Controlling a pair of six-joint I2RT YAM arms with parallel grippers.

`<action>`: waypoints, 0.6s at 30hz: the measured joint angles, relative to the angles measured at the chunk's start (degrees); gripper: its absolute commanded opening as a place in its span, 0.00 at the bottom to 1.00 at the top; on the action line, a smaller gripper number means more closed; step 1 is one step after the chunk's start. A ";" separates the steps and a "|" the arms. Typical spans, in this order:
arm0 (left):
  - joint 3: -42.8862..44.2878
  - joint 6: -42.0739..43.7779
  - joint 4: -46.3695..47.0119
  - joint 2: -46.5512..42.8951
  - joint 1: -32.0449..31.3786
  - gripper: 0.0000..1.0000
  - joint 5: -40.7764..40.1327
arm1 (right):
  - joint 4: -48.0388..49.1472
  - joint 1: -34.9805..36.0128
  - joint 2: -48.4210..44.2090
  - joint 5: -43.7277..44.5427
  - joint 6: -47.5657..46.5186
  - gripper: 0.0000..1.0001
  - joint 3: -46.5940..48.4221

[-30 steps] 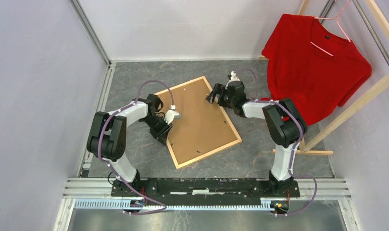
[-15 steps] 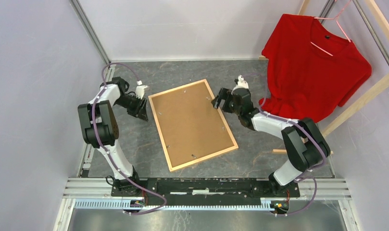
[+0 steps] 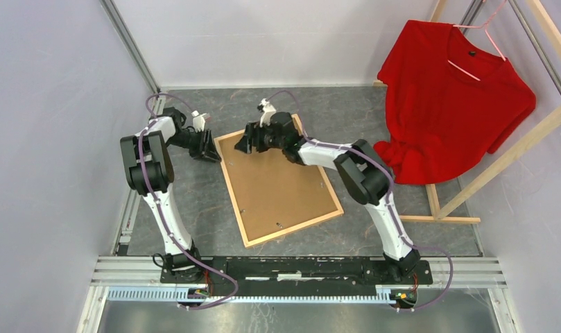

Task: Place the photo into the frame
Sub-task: Install the photo frame at the center of the board.

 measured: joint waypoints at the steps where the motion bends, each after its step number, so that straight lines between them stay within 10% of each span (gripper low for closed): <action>1: 0.63 -0.68 0.37 0.66 0.13 0.41 0.63 | -0.42 0.57 1.79 -1.09 -0.02 0.79 1.57; 18: 2.62 -3.52 0.98 4.48 0.74 0.24 6.84 | -1.73 3.74 11.47 -6.43 0.22 0.72 10.23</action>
